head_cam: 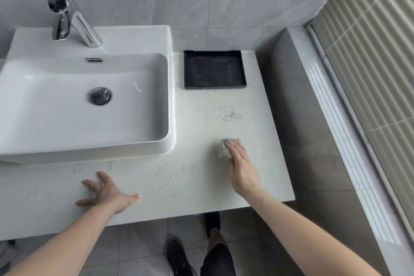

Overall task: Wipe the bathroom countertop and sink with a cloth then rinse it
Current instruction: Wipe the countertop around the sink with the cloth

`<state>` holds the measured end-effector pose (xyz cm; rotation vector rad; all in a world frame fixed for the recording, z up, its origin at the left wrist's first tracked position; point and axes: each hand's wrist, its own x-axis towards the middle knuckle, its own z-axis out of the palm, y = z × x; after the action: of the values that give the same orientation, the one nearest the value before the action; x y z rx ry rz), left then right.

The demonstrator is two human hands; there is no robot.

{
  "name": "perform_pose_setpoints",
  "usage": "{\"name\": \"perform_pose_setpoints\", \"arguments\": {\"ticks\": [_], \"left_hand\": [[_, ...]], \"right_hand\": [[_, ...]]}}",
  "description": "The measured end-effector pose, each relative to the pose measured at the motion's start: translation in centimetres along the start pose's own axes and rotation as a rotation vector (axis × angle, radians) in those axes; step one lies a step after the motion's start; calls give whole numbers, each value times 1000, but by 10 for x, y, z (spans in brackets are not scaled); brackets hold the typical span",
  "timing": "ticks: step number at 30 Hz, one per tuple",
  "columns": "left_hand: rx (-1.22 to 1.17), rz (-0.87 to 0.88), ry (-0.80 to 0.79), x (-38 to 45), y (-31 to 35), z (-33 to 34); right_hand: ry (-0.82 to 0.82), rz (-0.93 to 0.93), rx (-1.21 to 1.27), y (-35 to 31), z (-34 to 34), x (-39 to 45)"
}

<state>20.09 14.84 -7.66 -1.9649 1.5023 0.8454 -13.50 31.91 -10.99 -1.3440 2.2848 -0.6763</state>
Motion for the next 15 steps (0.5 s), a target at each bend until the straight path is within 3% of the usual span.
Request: {"name": "perform_pose_setpoints", "arguments": {"ticks": [3,7,15], "left_hand": [[22,4,13,1,-1,1],[38,-1,25,3,-1,1],[13,-13,-2,2,-1,2]], "right_hand": [[-167,-137,-100,-29,40,-20],[-154,-161,-214,-18,44,-37],[11,161,-219,93,-35,-33]]}}
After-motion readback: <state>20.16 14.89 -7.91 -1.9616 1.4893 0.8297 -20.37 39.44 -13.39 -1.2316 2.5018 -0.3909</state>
